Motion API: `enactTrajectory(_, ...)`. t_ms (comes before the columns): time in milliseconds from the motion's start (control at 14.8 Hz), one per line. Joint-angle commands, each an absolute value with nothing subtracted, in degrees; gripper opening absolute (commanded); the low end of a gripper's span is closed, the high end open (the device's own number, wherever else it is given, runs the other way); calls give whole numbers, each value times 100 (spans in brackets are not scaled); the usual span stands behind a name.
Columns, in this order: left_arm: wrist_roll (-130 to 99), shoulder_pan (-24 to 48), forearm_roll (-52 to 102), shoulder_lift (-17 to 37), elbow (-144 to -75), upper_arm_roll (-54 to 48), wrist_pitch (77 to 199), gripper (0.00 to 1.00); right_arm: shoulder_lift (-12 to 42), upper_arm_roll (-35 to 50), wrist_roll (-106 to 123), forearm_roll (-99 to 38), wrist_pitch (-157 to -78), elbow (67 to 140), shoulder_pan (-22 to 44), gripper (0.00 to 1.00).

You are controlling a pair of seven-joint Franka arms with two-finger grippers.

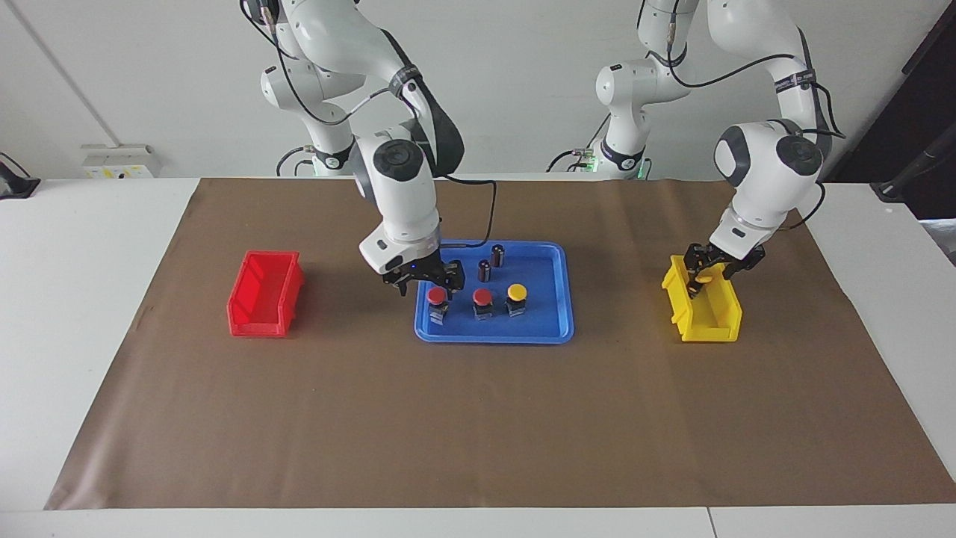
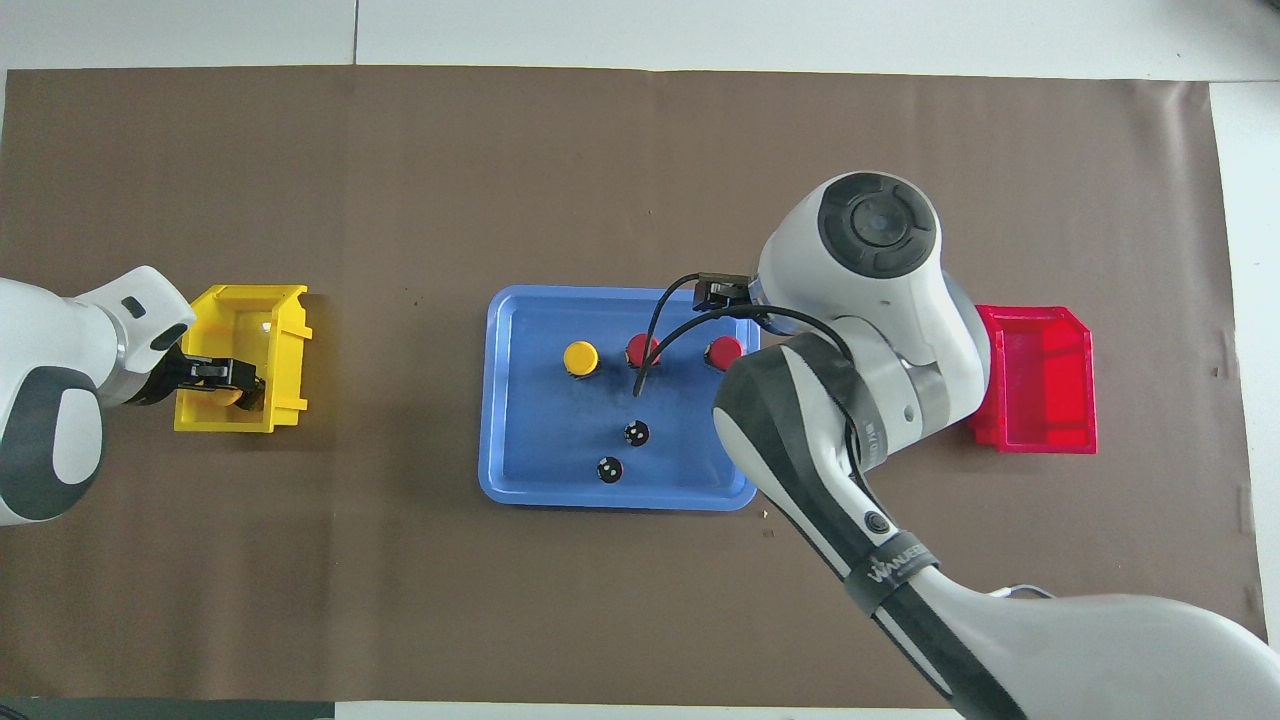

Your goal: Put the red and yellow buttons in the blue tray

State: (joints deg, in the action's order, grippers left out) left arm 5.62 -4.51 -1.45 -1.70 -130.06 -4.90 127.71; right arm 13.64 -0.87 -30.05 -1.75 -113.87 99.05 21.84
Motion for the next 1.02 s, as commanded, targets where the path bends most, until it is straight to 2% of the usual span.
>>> enactTrajectory(0, 519, -510, -62, -237, -13201, -536, 12964, 77, 907, -44, -2183, -176, -10576, 9686, 1462, 100)
enactTrajectory(339, 361, -483, -62, -246, -13219, -536, 12946, 77, 28, -53, -934, -158, -9468, 9590, 301, 100)
enactTrajectory(474, 343, -475, -62, -246, -13219, -536, 12938, 75, 78, -53, -573, -71, -8767, 8960, -51, 100)
enactTrajectory(542, 273, -466, -62, -246, -13219, -536, 12938, 67, 184, -53, -284, 173, -8449, 8582, -262, 100)
enactTrajectory(610, 125, -466, -62, -237, -13219, -536, 12946, 49, 263, -44, 32, 280, -8333, 8448, -472, 100)
enactTrajectory(677, 45, -457, -62, -237, -13219, -545, 12946, 18, 272, -53, 235, 316, -8306, 8446, -579, 100)
enactTrajectory(745, 27, -457, -62, -237, -13219, -545, 12946, 3, 264, -53, 281, 308, -8280, 8490, -702, 100)
enactTrajectory(948, -9, -413, -62, -211, -13097, -545, 12885, 1, 159, -96, 316, 299, -8157, 8648, -809, 100)
